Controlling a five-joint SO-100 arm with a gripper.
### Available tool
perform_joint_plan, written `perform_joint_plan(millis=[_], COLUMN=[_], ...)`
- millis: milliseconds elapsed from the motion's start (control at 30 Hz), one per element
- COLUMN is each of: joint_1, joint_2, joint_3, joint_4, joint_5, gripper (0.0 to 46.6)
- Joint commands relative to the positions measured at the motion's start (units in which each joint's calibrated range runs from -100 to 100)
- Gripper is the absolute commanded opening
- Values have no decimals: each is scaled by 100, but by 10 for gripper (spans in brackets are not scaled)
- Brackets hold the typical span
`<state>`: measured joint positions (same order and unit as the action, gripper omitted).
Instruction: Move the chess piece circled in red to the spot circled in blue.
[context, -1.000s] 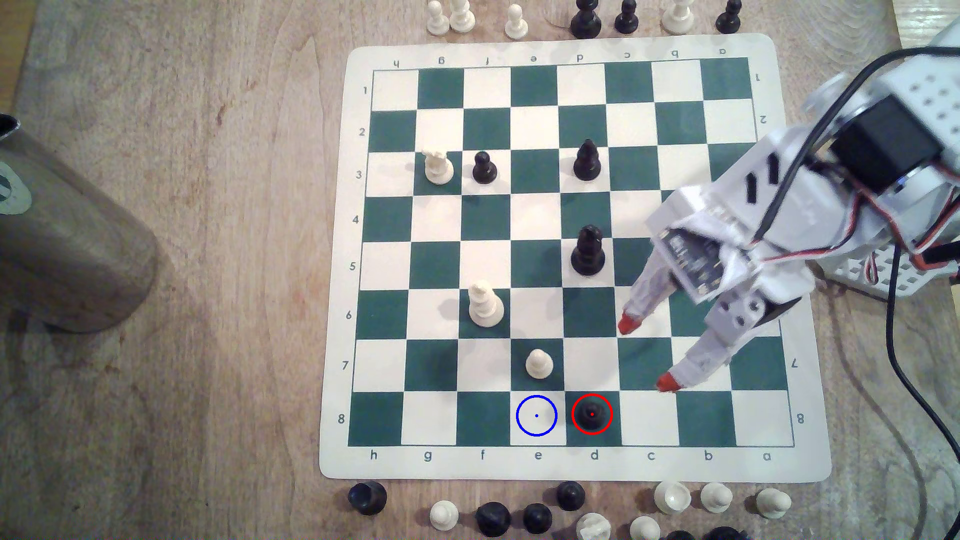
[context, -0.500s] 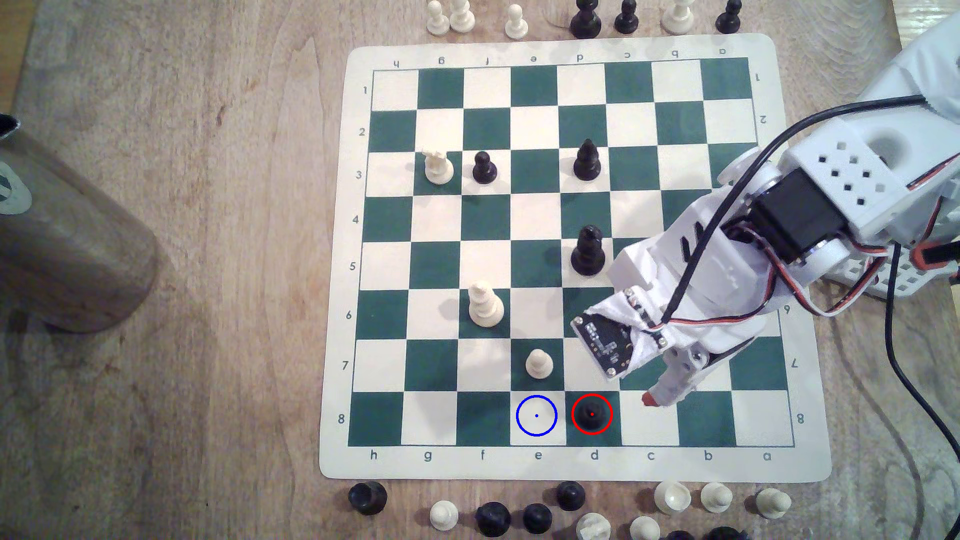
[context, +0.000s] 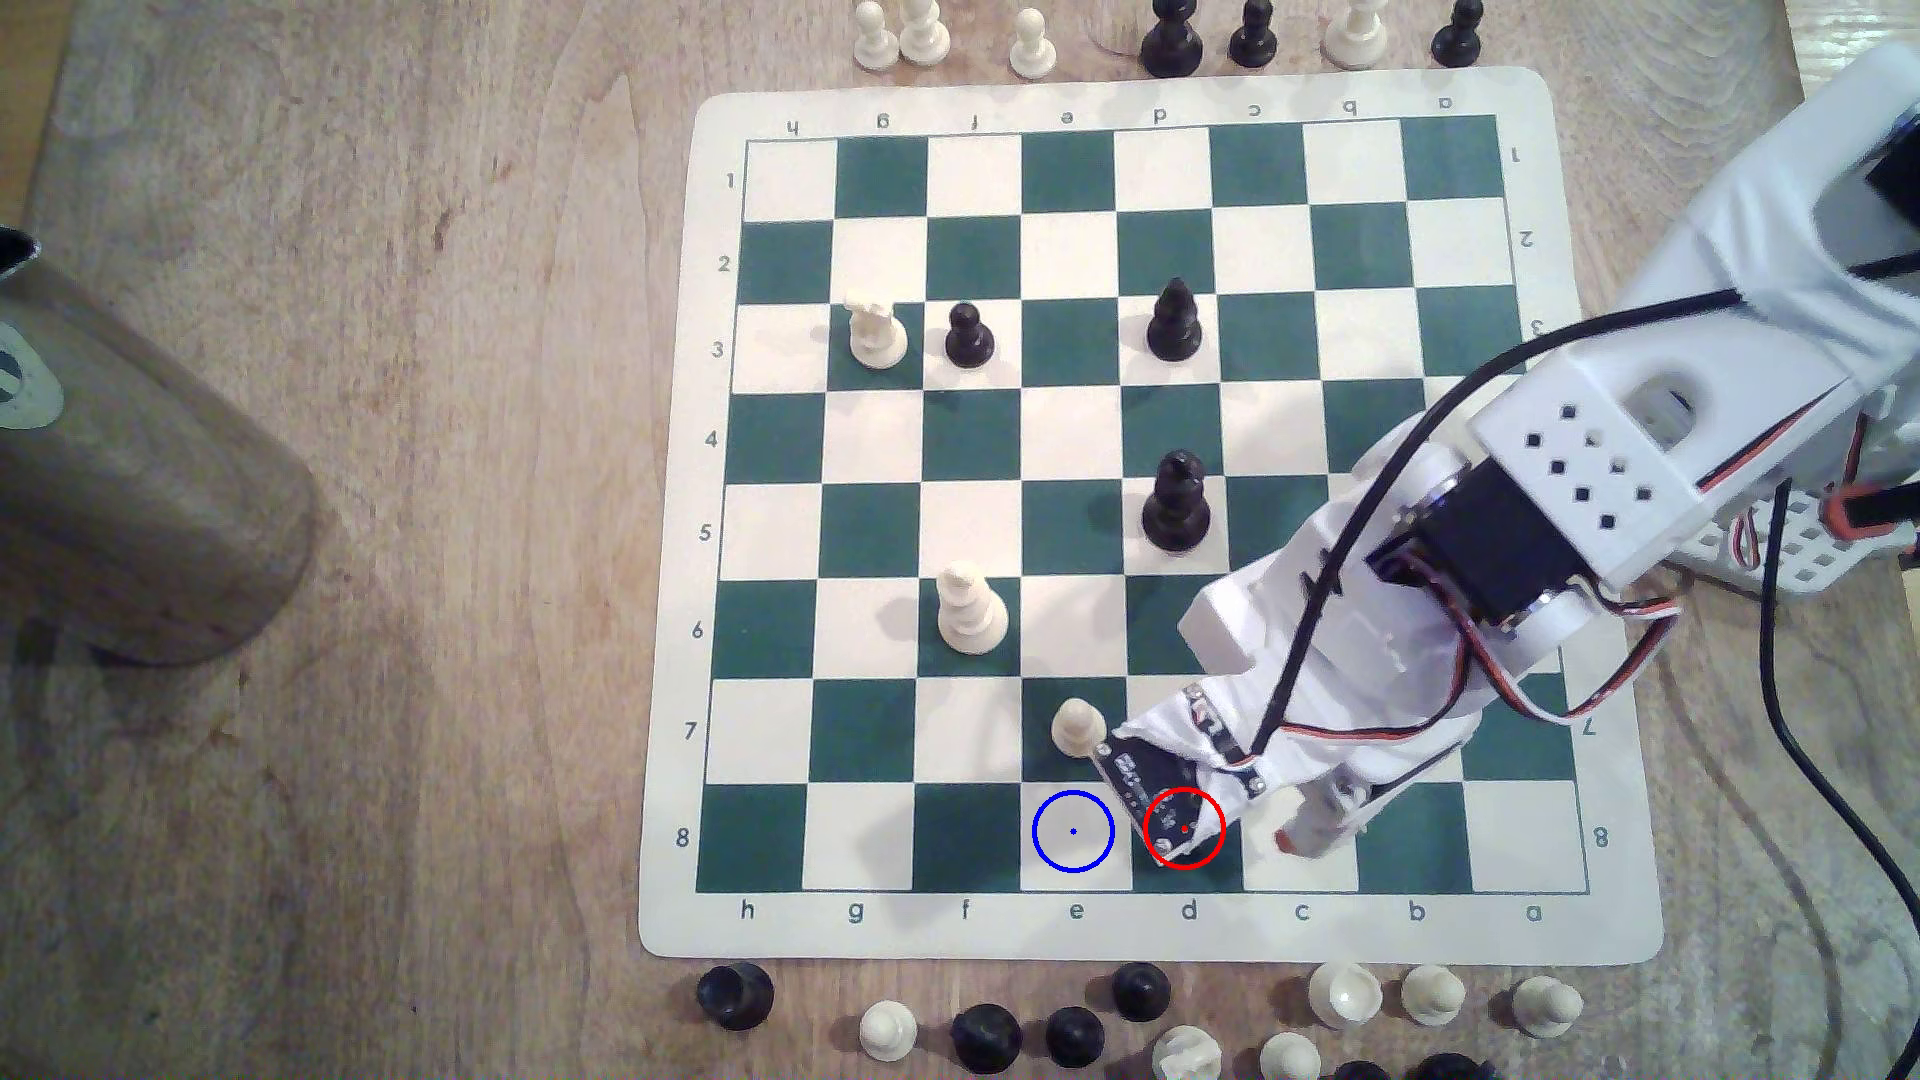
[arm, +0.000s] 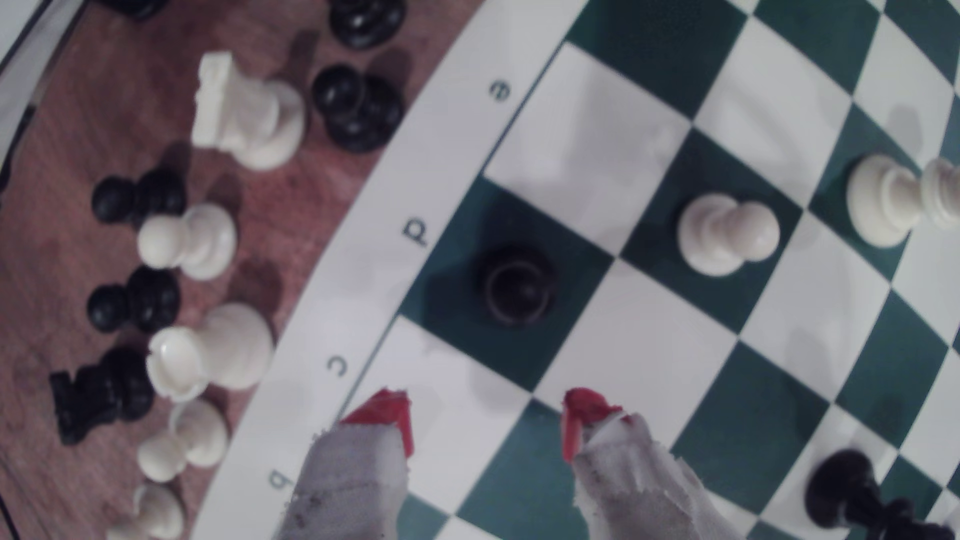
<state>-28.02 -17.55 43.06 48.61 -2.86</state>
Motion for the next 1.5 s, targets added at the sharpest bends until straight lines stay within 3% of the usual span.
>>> perform_joint_plan(millis=[0,400,1033,1300,1467], joint_1=[-10,-2,14,-2,-2], joint_2=[125,584,966,1025,1034], joint_3=[-363,-825,-1088,-1188,-1305], joint_4=[-323,-749,-847,-626,-381], joint_5=[-49,-244,-347,-342,-361], gripper=[151,141,129,59,40])
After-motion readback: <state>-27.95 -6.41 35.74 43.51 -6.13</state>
